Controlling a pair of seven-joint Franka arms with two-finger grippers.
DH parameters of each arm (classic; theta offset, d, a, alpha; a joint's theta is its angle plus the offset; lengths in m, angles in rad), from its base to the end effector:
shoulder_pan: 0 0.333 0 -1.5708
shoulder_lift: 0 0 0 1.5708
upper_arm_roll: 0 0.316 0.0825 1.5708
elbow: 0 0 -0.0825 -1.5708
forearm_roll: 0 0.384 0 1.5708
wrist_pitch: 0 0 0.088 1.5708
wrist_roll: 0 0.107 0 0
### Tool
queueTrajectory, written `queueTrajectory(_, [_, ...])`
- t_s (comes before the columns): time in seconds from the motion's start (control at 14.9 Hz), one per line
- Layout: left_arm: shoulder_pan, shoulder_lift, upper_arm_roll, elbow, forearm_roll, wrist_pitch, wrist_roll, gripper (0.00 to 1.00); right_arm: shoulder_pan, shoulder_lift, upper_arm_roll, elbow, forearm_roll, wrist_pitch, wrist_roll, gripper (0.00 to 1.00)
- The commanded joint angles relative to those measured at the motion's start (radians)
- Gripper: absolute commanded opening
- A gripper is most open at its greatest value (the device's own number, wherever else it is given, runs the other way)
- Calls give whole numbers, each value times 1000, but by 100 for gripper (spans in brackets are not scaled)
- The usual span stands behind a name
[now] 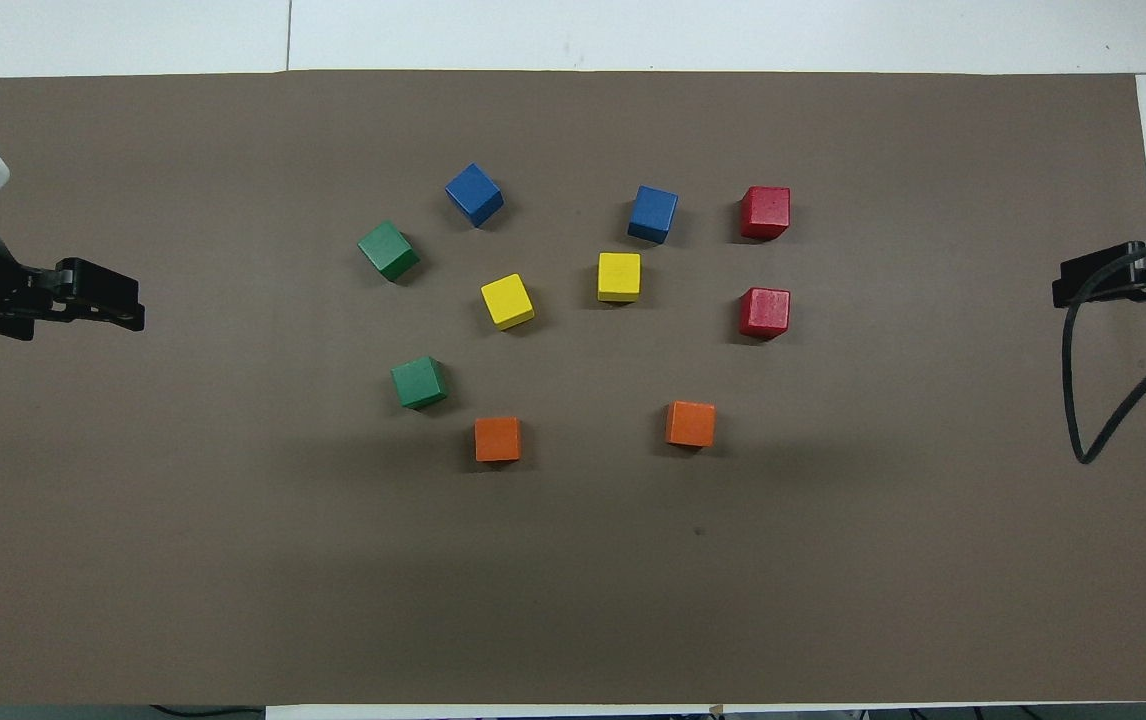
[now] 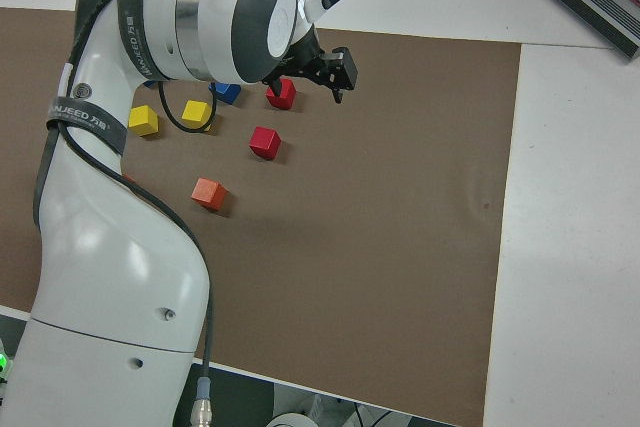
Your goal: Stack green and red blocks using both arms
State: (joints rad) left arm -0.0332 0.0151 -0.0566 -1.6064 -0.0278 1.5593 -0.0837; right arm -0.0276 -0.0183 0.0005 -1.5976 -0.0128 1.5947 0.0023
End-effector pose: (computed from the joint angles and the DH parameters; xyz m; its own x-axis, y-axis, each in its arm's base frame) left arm 0.5536 -0.0526 0.5984 0.9979 -0.0063 -0.0643 -0.0048 -0.9997 0.0233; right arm 0.5508 -0.0163 0.6241 0.9995 -0.0291 0.0154 -0.0293 -0.9995 0.0128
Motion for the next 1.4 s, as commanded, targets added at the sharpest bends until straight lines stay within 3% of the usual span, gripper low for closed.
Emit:
queueTrajectory(0.0, [-1,-9,3,-13,-4,16,10,100,-14,8,10,13,-9,-10,-24,100])
queueTrajectory(0.74, [-1,-9,3,-13,-4,16,10,100,-6,-8,10,11,4,13,-22,100])
queueTrajectory(1.34, [-1,-9,3,-13,-4,16,10,100,40,-26,13,-15,-3,-44,-77,100])
